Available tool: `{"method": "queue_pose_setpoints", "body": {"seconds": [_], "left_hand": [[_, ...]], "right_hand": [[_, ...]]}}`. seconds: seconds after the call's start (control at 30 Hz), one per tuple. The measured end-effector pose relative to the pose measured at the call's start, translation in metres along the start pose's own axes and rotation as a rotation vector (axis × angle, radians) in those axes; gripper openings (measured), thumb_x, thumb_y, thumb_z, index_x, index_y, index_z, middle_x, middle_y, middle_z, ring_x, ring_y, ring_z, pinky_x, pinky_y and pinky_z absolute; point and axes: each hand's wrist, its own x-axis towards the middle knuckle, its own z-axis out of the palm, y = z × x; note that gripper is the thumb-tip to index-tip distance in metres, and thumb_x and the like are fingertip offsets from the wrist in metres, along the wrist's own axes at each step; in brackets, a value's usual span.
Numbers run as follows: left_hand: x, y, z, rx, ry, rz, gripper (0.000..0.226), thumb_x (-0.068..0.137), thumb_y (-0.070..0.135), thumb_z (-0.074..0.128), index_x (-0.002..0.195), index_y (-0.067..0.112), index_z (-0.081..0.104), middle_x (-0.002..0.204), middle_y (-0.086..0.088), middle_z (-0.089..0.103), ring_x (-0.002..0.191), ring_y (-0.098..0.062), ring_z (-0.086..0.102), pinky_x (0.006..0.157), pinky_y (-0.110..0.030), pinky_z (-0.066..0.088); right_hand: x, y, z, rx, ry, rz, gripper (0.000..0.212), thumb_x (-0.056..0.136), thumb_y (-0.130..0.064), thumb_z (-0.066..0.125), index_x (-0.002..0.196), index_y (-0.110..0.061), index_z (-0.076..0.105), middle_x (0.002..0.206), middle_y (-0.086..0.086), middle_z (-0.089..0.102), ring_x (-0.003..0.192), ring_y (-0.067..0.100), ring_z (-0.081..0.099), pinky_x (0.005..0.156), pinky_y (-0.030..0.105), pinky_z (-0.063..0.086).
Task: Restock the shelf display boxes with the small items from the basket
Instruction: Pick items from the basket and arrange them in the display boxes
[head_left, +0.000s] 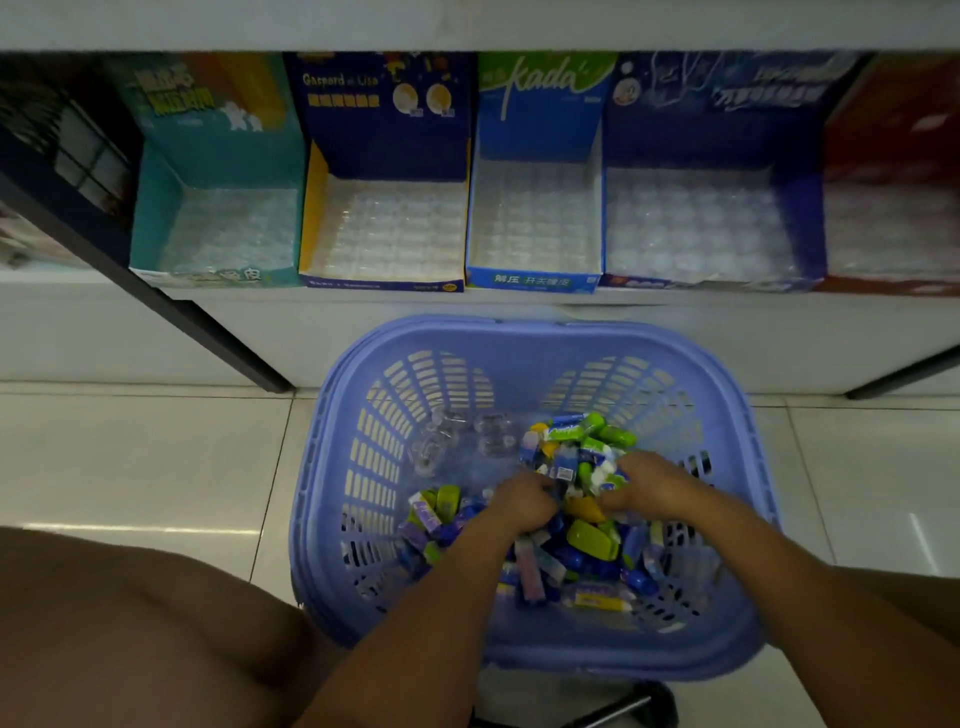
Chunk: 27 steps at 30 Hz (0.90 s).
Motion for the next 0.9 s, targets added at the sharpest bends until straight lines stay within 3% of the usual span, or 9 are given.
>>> {"method": "queue_pose_setpoints", "body": {"seconds": [0.1, 0.2, 0.27, 0.4, 0.5, 0.57, 0.63, 0.8, 0.9], "left_hand": [[-0.012, 0.025, -0.013, -0.449, 0.139, -0.121, 0.024, 0.098, 0.013, 0.039, 0.094, 0.008, 0.063, 0.072, -0.006, 0.052, 0.06, -0.018, 0.048, 0.055, -0.028, 0.048], [-0.031, 0.055, -0.029, -1.303, 0.011, -0.051, 0.039, 0.102, 0.035, 0.035, 0.096, 0.011, 0.066, 0.084, -0.006, 0.068, 0.071, -0.02, 0.064, 0.065, -0.029, 0.051], [-0.042, 0.068, -0.037, -1.545, -0.048, 0.106, 0.053, 0.1, 0.05, 0.031, 0.104, 0.015, 0.071, 0.106, -0.006, 0.073, 0.095, -0.023, 0.07, 0.08, -0.044, 0.055], [-0.063, 0.087, -0.06, -1.578, -0.029, 0.242, 0.056, 0.097, 0.05, 0.035, 0.126, 0.009, 0.058, 0.127, -0.011, 0.063, 0.118, -0.029, 0.06, 0.091, -0.05, 0.053], [-0.077, 0.096, -0.075, -1.488, 0.021, 0.305, 0.044, 0.098, 0.041, 0.042, 0.122, 0.009, 0.06, 0.112, -0.011, 0.069, 0.107, -0.027, 0.064, 0.086, -0.042, 0.056], [-0.088, 0.103, -0.085, -1.435, 0.079, 0.319, 0.038, 0.095, 0.035, 0.05, 0.107, 0.001, 0.062, 0.083, -0.016, 0.059, 0.093, -0.029, 0.06, 0.082, -0.038, 0.057], [-0.099, 0.11, -0.095, -1.395, 0.11, 0.345, 0.027, 0.087, 0.028, 0.061, 0.091, 0.001, 0.065, 0.081, -0.015, 0.051, 0.092, -0.032, 0.052, 0.075, -0.031, 0.058], [-0.11, 0.118, -0.109, -1.245, 0.163, 0.449, 0.012, 0.092, 0.013, 0.059, 0.098, 0.008, 0.068, 0.089, -0.004, 0.074, 0.079, -0.016, 0.071, 0.067, -0.022, 0.057], [-0.112, 0.123, -0.115, -1.237, 0.22, 0.455, 0.01, 0.092, 0.01, 0.058, 0.098, 0.007, 0.065, 0.084, -0.004, 0.074, 0.075, -0.016, 0.071, 0.066, -0.023, 0.057]], "right_hand": [[-0.009, -0.015, -0.002, 0.441, 0.115, -0.111, 0.029, 0.088, -0.031, 0.065, 0.101, -0.005, 0.065, 0.102, 0.021, 0.064, 0.094, 0.034, 0.062, 0.074, 0.038, 0.048], [-0.024, -0.032, -0.017, 0.682, 0.211, -0.233, 0.016, 0.088, -0.027, 0.064, 0.1, -0.016, 0.068, 0.102, 0.008, 0.071, 0.089, 0.019, 0.066, 0.078, 0.032, 0.051], [-0.035, -0.044, -0.029, 0.741, 0.246, -0.313, 0.019, 0.088, -0.031, 0.064, 0.102, -0.019, 0.067, 0.102, 0.0, 0.071, 0.094, 0.014, 0.066, 0.086, 0.033, 0.053], [-0.057, -0.063, -0.054, 0.478, 0.463, -0.4, 0.023, 0.09, -0.038, 0.058, 0.075, -0.021, 0.052, 0.077, -0.001, 0.053, 0.072, 0.009, 0.053, 0.064, 0.01, 0.04], [-0.066, -0.068, -0.07, 0.505, 0.456, -0.461, 0.028, 0.094, -0.041, 0.048, 0.116, -0.026, 0.058, 0.121, 0.001, 0.056, 0.118, 0.016, 0.05, 0.103, 0.026, 0.039], [-0.077, -0.067, -0.081, 0.586, 0.339, -0.505, 0.046, 0.092, -0.053, 0.041, 0.136, -0.041, 0.044, 0.142, -0.01, 0.045, 0.134, 0.009, 0.038, 0.112, 0.029, 0.03], [-0.088, -0.066, -0.092, 0.659, 0.217, -0.523, 0.051, 0.083, -0.07, 0.036, 0.132, -0.055, 0.041, 0.143, -0.019, 0.044, 0.131, 0.002, 0.04, 0.113, 0.029, 0.03], [-0.093, -0.066, -0.104, 0.876, 0.235, -0.551, 0.054, 0.083, -0.069, 0.039, 0.116, -0.035, 0.066, 0.101, -0.006, 0.072, 0.094, 0.007, 0.064, 0.088, 0.028, 0.048], [-0.094, -0.066, -0.115, 0.994, 0.356, -0.564, 0.057, 0.076, -0.064, 0.053, 0.106, -0.018, 0.071, 0.057, -0.003, 0.051, 0.053, 0.006, 0.043, 0.055, 0.018, 0.037]]}}
